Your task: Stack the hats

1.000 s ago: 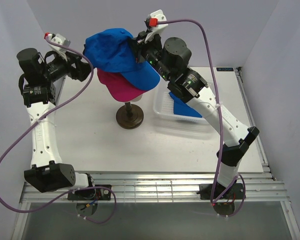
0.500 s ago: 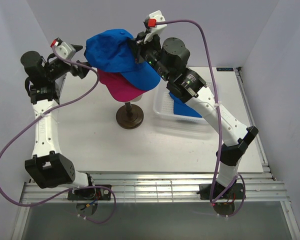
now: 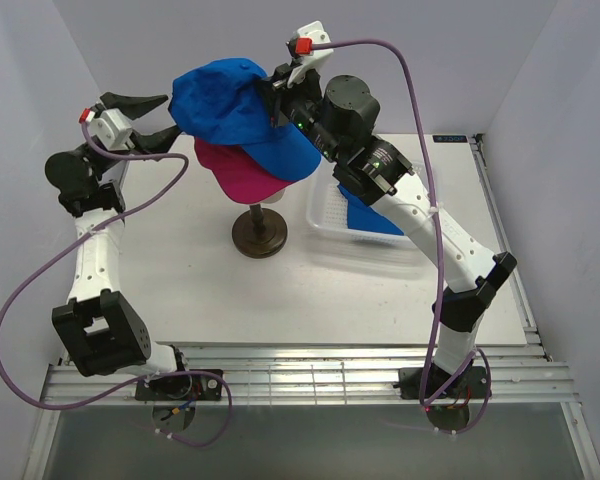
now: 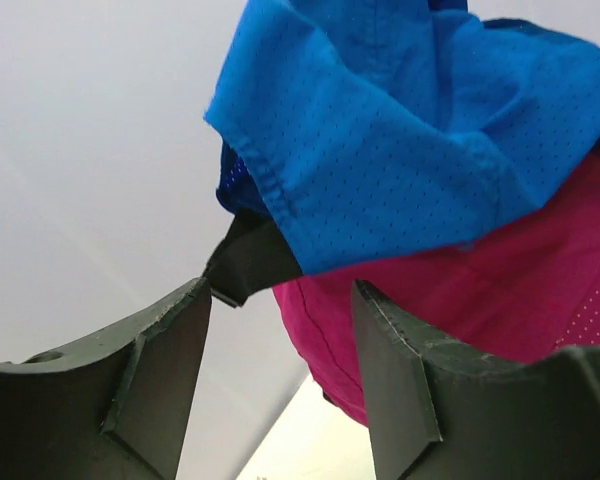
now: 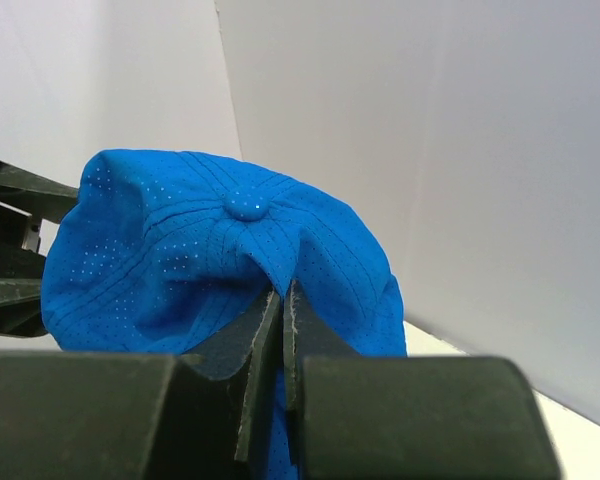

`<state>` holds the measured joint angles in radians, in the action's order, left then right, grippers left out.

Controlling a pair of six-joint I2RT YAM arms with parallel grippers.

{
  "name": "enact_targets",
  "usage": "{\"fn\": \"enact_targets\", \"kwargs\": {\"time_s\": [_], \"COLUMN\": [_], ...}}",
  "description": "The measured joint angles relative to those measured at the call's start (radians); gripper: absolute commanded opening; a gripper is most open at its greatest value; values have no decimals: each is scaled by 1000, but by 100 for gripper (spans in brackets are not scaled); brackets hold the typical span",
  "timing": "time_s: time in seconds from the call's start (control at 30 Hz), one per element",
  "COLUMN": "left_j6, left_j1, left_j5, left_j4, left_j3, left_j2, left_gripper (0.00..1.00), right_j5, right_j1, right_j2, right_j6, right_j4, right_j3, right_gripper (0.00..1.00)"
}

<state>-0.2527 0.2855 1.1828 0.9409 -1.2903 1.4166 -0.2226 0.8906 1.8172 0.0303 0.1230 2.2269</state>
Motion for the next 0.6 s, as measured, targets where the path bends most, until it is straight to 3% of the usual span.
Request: {"fn": "enact_targets", "kwargs": {"time_s": [0.17,0.4,0.43,0.53,0.57,0.6], "left_j6": [-40,-41,-39,-32,-31,-31], "left_j1": [0,-11,-15,-27,-30,-33], "left_j5": [-39,-63,-63,-63,-63,-63], "left_j4": [63,63,62,62,61,60], "left_j3": [0,-1,-1,-2,-2,-2], "left_j2": [0,3,3,9,11,13], "left_gripper": [65,48,35,20,1,0], "right_j5": [0,2,2,5,8,10], "right_j1": [0,0,0,0,0,0], "right_j2": [0,5,5,5,5,5], "right_j6": [4,11,12,15,16,16], "right_j4": [0,0,0,0,0,0], "right_j3": [-2,-6,-7,-10,-11,-11], "right_gripper": [8,8,8,8,8,8]}}
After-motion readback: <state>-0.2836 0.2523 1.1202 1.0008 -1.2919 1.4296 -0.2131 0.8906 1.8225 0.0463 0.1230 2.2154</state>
